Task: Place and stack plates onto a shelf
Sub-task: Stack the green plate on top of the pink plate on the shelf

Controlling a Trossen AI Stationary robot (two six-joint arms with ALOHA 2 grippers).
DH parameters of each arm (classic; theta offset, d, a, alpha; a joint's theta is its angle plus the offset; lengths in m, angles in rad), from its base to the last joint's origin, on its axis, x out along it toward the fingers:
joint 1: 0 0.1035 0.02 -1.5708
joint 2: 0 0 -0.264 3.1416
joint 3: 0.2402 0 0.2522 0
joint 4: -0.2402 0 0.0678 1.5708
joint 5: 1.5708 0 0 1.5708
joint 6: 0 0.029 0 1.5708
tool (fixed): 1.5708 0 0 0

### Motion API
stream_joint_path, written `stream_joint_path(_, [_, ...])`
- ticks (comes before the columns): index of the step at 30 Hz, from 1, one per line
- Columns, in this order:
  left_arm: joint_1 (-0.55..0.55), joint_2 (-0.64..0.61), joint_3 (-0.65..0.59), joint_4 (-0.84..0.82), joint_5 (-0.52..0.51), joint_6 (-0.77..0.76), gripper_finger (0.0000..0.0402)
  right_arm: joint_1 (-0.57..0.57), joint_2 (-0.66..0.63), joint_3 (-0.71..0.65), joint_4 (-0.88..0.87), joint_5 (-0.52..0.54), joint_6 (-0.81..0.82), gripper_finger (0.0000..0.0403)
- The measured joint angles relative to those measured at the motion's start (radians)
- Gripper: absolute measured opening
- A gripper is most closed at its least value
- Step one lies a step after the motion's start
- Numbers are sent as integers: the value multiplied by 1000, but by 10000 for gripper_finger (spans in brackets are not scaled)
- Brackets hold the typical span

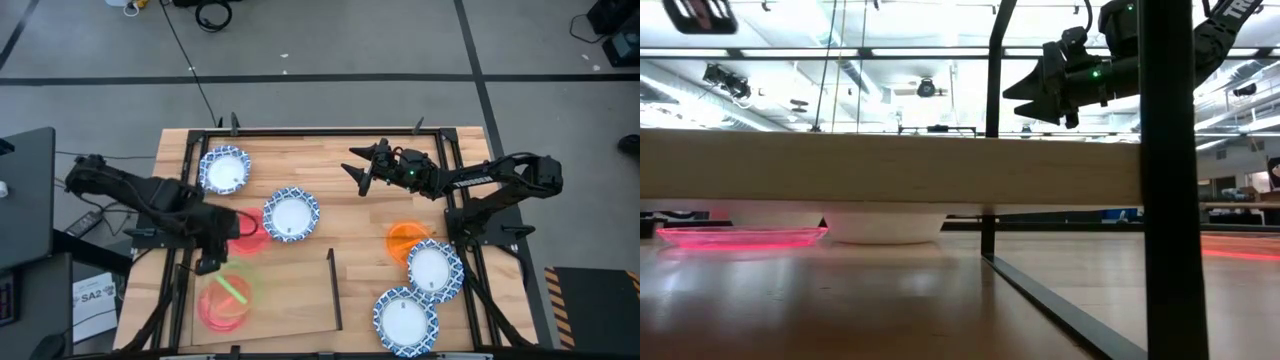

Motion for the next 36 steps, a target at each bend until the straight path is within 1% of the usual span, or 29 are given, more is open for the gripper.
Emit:
stream_joint_path(7, [-143,0,0,0,-86,-41,8,0,0,0,0,0,0,299])
stream_joint_path(13, [-210,7,-1,-2,-156,-39,8,0,0,0,0,0,0,299])
stream_joint_path(17, [-230,35,-1,-28,-157,-36,8,0,0,0,-2,0,0,300])
stream_joint_path(30, [-229,188,-2,-46,-154,96,8,0,0,0,-4,-1,0,297])
stream_joint_path(36, [-227,235,-2,-46,-154,146,8,0,0,0,-4,-1,0,299])
